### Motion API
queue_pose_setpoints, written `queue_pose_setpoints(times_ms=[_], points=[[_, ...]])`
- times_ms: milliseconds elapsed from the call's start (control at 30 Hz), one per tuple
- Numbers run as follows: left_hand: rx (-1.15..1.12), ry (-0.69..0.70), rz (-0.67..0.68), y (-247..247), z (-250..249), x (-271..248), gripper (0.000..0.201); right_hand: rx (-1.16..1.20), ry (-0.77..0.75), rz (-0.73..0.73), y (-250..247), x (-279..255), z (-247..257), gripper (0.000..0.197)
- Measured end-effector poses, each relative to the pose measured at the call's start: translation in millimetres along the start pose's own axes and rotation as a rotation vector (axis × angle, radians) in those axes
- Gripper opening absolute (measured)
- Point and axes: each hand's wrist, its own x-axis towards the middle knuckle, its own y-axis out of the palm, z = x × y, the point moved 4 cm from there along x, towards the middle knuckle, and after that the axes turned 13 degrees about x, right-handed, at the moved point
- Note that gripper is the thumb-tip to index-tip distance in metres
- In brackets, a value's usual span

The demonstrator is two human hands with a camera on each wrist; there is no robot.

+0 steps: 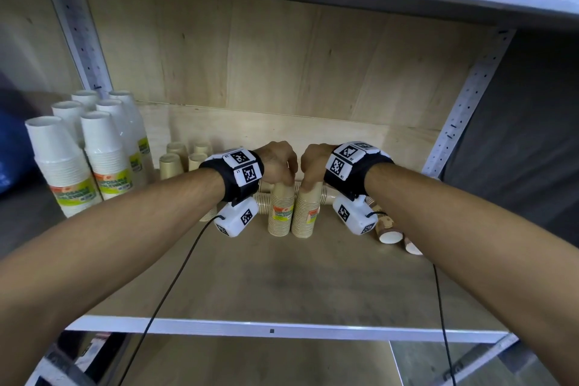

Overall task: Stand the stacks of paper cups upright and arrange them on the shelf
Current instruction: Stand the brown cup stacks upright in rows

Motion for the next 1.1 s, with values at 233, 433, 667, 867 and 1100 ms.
queue_pose_setpoints(times_ms=[233,433,667,867,1100], points=[[0.018,0.015,0.009,-2,-3,-1,0.038,-0.018,0.002,-0.017,-6,3,-3,0.039],[0.026,0.021,0.013,-3,-3,-2,0.038,-0.060,0.019,-0.109,-6,11,-9,0.043],[0.019,0.013,0.028,-3,-1,-1,0.036,-0.059,-0.048,0.001,-9,9,-6,0.050],[0.029,0.021,0.042,-5,-1,-4,0.038,-0.021,-0.028,-0.015,-8,14,-6,0.024],[-0.021,0.030,0.081,-11,0,-10,0.042,-0.025,-0.044,-0.008,-13,13,6,0.027]])
